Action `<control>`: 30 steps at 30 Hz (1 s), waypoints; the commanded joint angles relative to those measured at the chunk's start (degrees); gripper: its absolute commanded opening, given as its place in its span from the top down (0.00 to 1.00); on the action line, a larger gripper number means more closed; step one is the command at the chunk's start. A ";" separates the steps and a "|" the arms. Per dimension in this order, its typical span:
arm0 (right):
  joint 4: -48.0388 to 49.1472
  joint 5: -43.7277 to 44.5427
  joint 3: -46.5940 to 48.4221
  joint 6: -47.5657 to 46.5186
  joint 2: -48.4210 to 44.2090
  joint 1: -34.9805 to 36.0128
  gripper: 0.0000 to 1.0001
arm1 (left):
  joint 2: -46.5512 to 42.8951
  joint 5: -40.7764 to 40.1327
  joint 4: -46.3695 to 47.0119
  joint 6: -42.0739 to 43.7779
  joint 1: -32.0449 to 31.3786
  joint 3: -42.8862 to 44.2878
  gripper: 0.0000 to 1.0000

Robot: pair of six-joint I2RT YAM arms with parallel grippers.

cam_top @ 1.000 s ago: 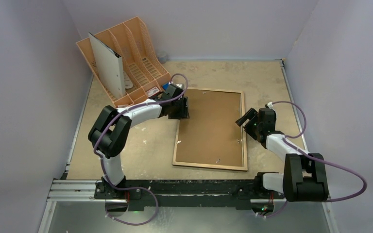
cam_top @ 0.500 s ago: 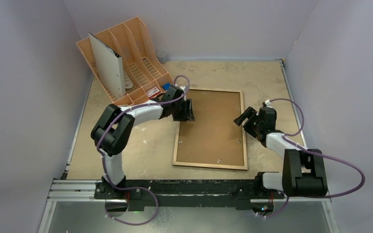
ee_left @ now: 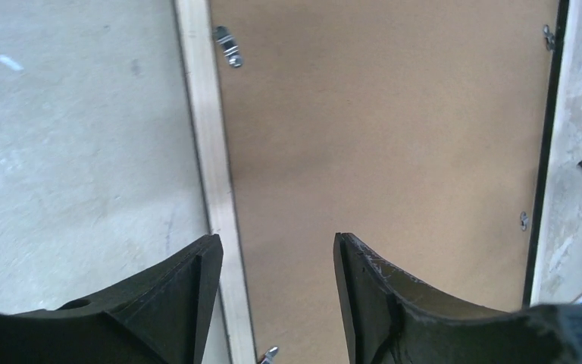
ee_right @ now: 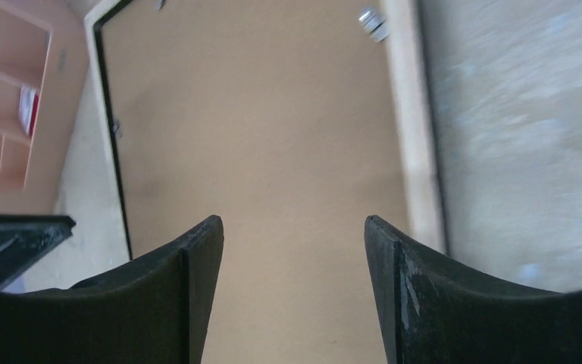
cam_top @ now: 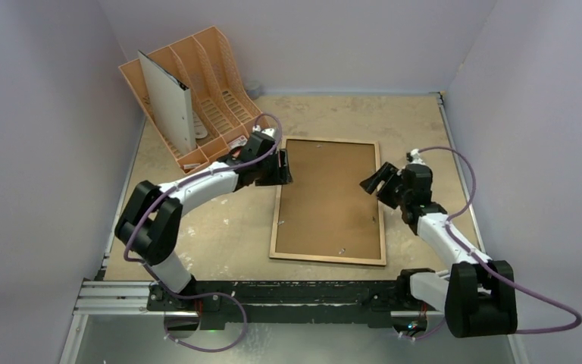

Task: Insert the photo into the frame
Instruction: Place the photo frame item in the photo frame, then install the photo frame at the center of the board.

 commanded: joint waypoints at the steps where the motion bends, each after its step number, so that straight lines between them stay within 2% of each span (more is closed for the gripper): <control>1: 5.14 -6.33 -1.99 5.44 -0.75 10.10 0.31 | -3.89 -5.98 0.27 -1.81 1.13 -4.46 0.41; 6: 13.62 -4.11 -1.25 14.64 3.91 24.58 0.43 | -4.05 -3.64 2.52 -3.46 2.59 -9.64 0.43; 11: 17.13 -1.68 4.10 17.05 14.65 34.58 0.60 | -4.47 3.28 7.49 -4.98 4.90 -15.00 0.59; 14: 18.23 -1.04 8.48 17.37 20.45 39.23 0.69 | -4.95 7.28 10.45 -5.10 5.85 -17.49 0.65; 20: 19.04 -0.35 15.38 17.81 28.82 45.36 0.77 | -5.64 11.78 13.79 -5.10 7.22 -20.86 0.67; 25: 15.34 1.18 19.90 17.42 34.03 47.81 0.80 | -6.26 13.11 16.69 -5.68 7.83 -22.12 0.66; 30: 9.77 4.23 22.03 15.41 34.61 48.32 0.79 | -6.82 13.65 17.14 -5.89 8.18 -21.98 0.64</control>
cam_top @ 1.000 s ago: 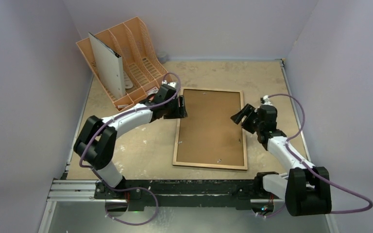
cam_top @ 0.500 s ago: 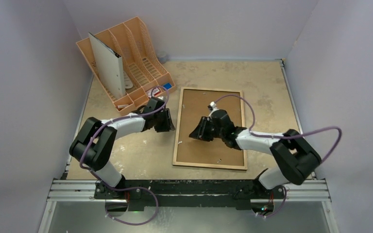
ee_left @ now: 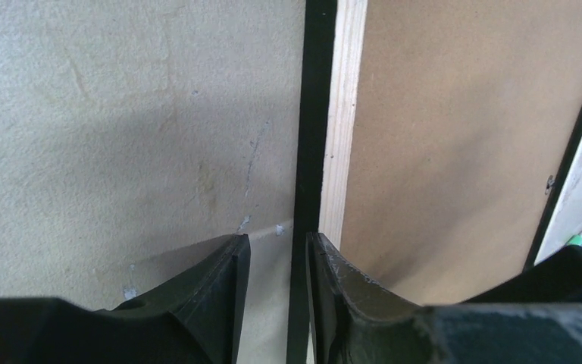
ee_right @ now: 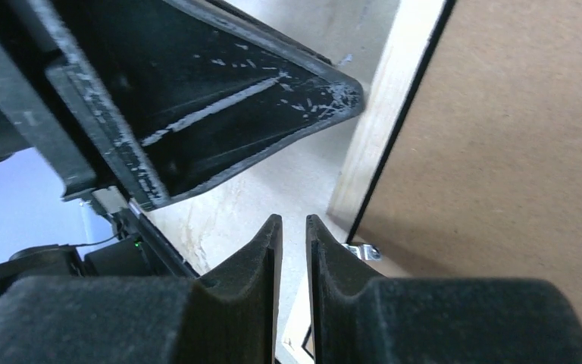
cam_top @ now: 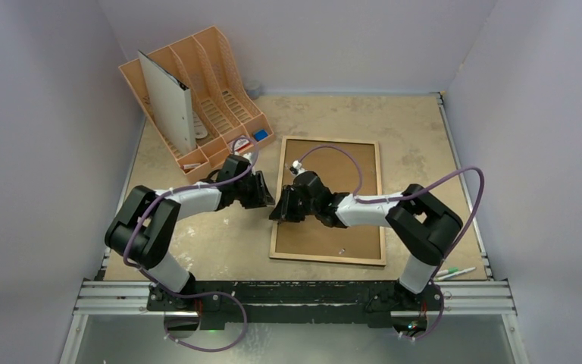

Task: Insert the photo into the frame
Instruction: Install the photo frame at the center of the board.

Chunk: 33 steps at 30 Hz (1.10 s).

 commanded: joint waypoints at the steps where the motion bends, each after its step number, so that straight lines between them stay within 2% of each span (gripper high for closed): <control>1: -5.48 4.40 2.89 -1.82 -0.77 0.18 0.79 | -2.05 2.60 3.08 -0.91 0.37 -0.27 0.64; 5: -8.65 5.39 4.31 -3.63 -0.32 0.18 0.78 | -2.05 2.92 3.49 -1.15 0.47 -0.27 0.63; 13: -13.30 3.78 6.31 -7.30 2.67 0.18 0.77 | -1.59 5.05 5.27 -1.52 0.47 -0.18 0.54; 23: -15.16 0.61 4.77 -9.70 1.71 0.17 0.77 | 2.56 7.02 5.97 -1.46 0.47 0.35 0.51; 33: -17.83 -0.87 2.98 -12.61 0.11 0.18 0.77 | 4.14 4.13 3.99 -1.25 0.47 1.02 0.51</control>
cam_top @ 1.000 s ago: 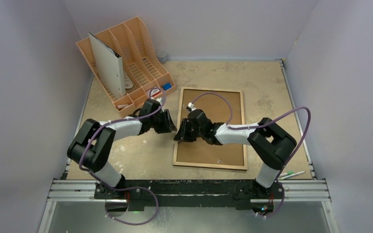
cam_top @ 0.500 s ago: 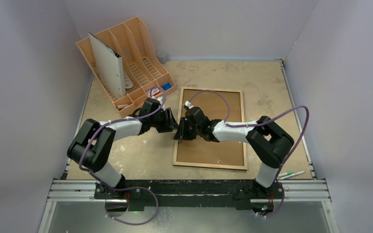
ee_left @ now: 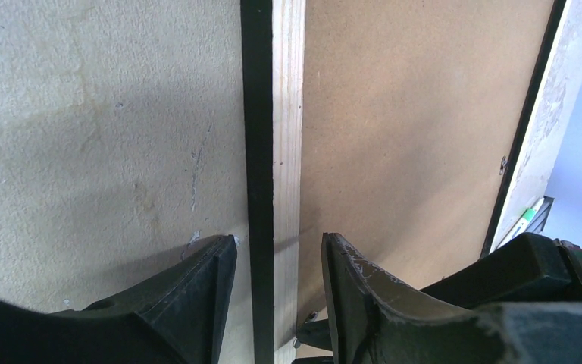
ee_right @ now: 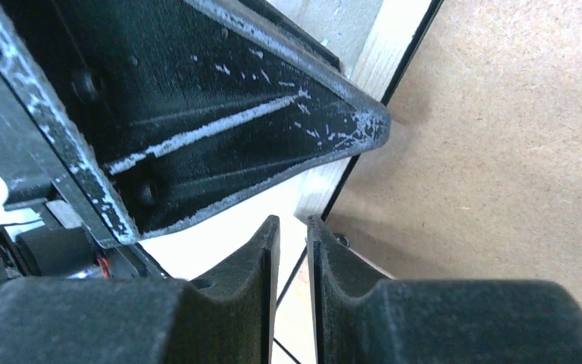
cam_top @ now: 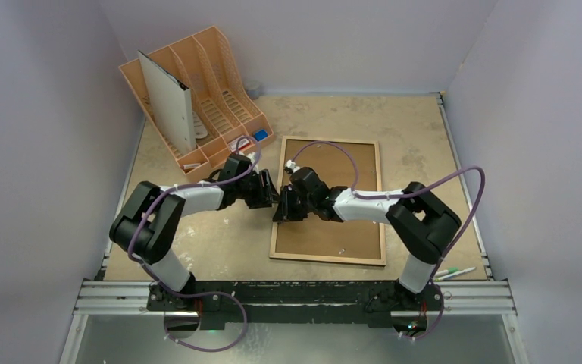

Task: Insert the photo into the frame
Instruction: Install the photo frame at the center of the board.

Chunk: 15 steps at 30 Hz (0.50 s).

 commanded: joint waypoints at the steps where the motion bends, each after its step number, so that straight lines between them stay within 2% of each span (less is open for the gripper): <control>1: -6.83 -1.07 -1.83 -3.47 -1.10 0.18 0.77 | 1.79 -2.17 -0.92 0.20 0.23 0.92 0.52; 15: -8.47 -1.83 -1.46 -4.44 -5.30 0.18 0.75 | 2.15 -2.89 -1.50 0.55 0.23 1.31 0.52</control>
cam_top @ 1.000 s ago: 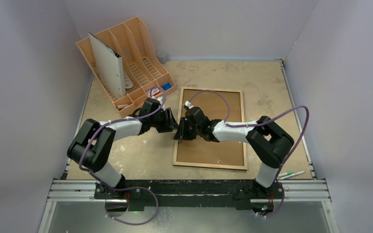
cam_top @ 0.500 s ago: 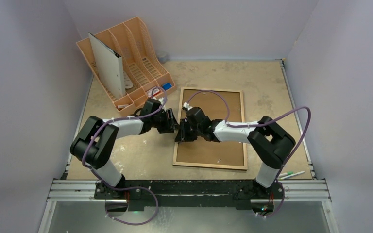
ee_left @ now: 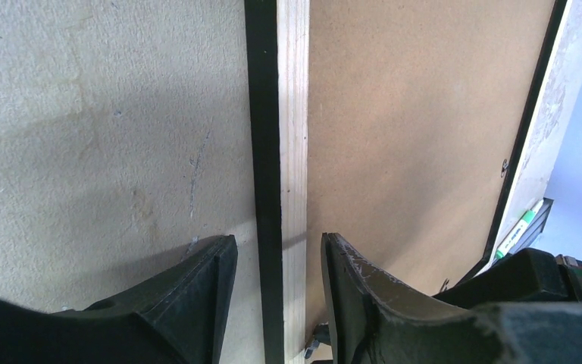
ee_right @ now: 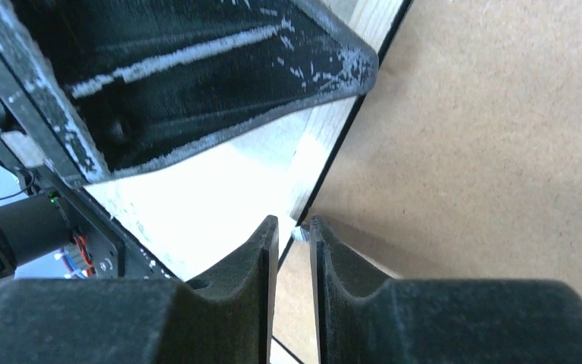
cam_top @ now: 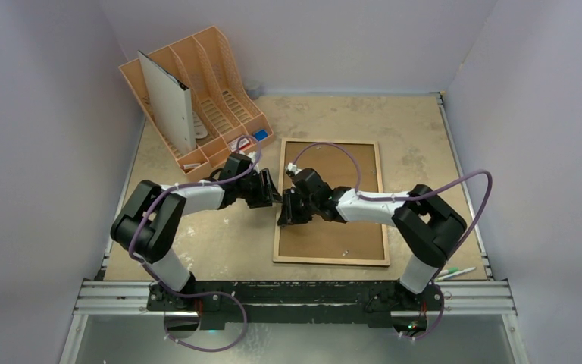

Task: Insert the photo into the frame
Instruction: Install the photo frame at the center of the board.

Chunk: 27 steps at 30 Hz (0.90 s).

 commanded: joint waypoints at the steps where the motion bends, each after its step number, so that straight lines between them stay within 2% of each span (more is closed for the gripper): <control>1: -3.96 -1.08 -0.61 -1.32 -3.15 0.23 0.75 | 1.56 -2.54 -1.48 0.55 0.23 0.64 0.52; 7: 0.46 -0.93 -0.69 -0.01 -2.02 0.23 0.74 | 1.80 -2.30 -1.48 0.68 0.23 0.65 0.53; 10: 2.35 -1.19 -0.73 0.58 -1.42 0.23 0.75 | 2.08 -2.19 -1.43 0.68 0.23 0.48 0.57; 15: 3.06 -1.53 -0.68 0.56 -0.43 0.29 0.75 | 2.53 -2.31 -1.40 0.68 0.14 0.38 0.64; 27: 1.75 -4.88 -2.67 -3.09 1.22 0.89 0.75 | 3.73 -3.27 -1.64 0.25 0.14 0.55 0.68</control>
